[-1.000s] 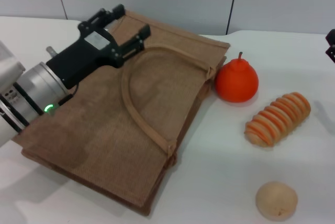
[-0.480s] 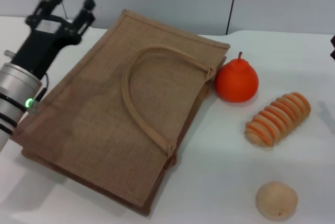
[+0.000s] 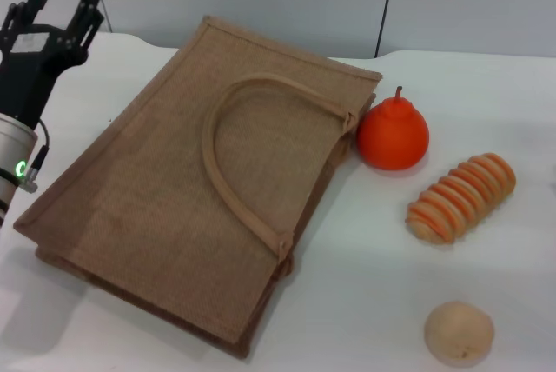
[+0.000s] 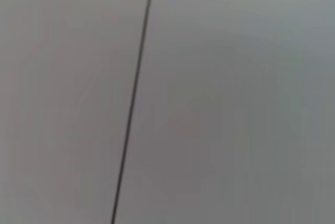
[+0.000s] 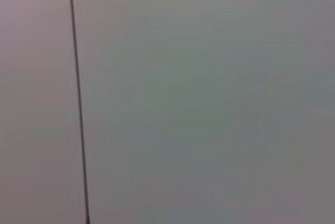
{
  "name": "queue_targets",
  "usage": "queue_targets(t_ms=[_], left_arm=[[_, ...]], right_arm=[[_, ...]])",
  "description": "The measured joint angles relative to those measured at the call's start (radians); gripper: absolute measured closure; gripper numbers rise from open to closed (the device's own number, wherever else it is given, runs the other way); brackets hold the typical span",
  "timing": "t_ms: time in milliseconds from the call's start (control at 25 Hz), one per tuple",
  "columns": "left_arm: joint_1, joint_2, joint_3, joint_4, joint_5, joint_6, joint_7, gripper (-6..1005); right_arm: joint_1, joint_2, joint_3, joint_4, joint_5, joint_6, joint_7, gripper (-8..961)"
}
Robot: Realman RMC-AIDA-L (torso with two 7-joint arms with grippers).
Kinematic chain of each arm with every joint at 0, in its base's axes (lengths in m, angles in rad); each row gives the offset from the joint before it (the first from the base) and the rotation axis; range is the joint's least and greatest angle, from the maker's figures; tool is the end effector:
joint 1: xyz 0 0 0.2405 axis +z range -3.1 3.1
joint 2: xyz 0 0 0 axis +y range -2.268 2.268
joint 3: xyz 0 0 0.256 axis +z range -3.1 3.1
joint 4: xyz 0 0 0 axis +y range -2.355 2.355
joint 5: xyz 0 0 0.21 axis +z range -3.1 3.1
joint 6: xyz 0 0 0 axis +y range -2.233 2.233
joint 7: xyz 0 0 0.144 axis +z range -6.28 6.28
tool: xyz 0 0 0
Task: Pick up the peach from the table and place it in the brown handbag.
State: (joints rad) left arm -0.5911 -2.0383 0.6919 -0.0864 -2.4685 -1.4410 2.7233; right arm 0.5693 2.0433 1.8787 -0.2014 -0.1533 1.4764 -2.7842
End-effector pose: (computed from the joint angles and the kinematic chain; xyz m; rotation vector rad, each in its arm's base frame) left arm -0.3001 0.3543 0.0303 -1.4971 -0.5007 -1.0362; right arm 0.3286 0.3246 0.0182 -1.5622 0.5188 0.8726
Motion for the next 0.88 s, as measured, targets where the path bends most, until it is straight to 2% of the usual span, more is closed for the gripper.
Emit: queue_targets(t_ms=[880], left_arm=[[0.004,0.004,0.002,-0.006,-0.006,-0.012,-0.007,233]], right_arm=[[0.001,0.0,0.007,-0.009,0.0,-0.001,0.008,69]])
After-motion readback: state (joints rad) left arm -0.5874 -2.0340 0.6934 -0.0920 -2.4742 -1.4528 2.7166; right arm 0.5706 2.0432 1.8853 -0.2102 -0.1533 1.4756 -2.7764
